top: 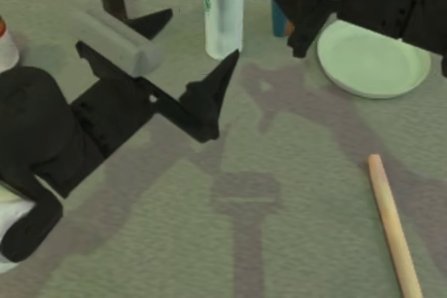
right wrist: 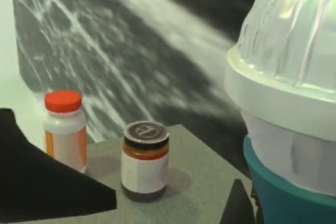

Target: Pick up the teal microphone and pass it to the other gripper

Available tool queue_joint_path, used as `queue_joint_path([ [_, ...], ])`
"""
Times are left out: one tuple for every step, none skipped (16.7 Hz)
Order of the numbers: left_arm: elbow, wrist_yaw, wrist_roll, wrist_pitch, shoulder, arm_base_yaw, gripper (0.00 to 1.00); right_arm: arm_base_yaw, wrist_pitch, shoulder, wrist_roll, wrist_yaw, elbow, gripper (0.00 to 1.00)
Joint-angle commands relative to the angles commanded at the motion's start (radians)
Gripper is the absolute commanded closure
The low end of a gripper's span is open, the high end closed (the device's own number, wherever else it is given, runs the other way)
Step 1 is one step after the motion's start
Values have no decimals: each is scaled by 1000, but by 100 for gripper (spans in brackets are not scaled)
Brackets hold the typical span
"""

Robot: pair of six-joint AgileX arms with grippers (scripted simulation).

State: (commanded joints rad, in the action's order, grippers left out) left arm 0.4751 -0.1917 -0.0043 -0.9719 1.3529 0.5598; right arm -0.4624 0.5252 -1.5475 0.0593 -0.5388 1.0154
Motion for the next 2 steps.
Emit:
queue_joint_path([
  [-21, -4, -1, -1, -21, -6, 0, 12, 0, 8, 3, -11, -9, 100],
  [-31, -7, -1, -2, -31, -8, 0, 18, 0, 12, 5, -15, -13, 100],
])
